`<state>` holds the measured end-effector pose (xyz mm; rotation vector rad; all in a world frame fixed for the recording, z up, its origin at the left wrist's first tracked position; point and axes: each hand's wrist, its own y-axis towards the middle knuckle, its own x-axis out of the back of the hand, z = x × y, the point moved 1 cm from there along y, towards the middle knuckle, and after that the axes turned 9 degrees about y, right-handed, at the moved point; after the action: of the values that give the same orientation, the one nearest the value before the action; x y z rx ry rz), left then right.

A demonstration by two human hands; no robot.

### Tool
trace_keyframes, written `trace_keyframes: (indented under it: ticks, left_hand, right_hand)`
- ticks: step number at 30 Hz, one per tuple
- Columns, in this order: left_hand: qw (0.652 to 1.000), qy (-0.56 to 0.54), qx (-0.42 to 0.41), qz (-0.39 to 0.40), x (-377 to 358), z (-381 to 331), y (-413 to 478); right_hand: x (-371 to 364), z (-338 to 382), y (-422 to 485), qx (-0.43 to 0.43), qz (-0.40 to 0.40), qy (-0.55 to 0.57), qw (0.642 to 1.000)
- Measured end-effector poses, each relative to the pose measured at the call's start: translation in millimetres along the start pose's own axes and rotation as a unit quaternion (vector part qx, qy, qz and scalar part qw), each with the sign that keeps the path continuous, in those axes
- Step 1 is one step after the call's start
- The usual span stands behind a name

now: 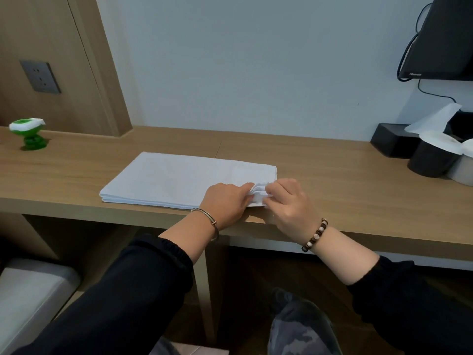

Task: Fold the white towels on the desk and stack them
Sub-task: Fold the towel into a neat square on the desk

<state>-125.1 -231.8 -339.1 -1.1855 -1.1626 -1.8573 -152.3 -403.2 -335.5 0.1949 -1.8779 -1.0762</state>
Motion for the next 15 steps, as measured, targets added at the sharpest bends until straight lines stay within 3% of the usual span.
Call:
trace_keyframes:
  ticks: [4,9,12,15]
  left_hand:
    - [1.0,-0.015,-0.009,0.015,4,1,-2]
    - [0.995,-0.079,-0.041,0.053,3,1,-10]
    - [0.998,-0.052,-0.004,0.032,-1,-5,-12]
    - [0.995,-0.074,0.068,-0.015,9,-10,-2]
  right_hand:
    - [2,-2,6,-0.049,0.031,0.026,0.998]
    - [6,-4,15,-0.029,0.079,0.046,0.995]
    - [8,-4,20,-0.043,0.105,0.039,0.993]
    - [14,-6,32,-0.049,0.038,0.042,0.997]
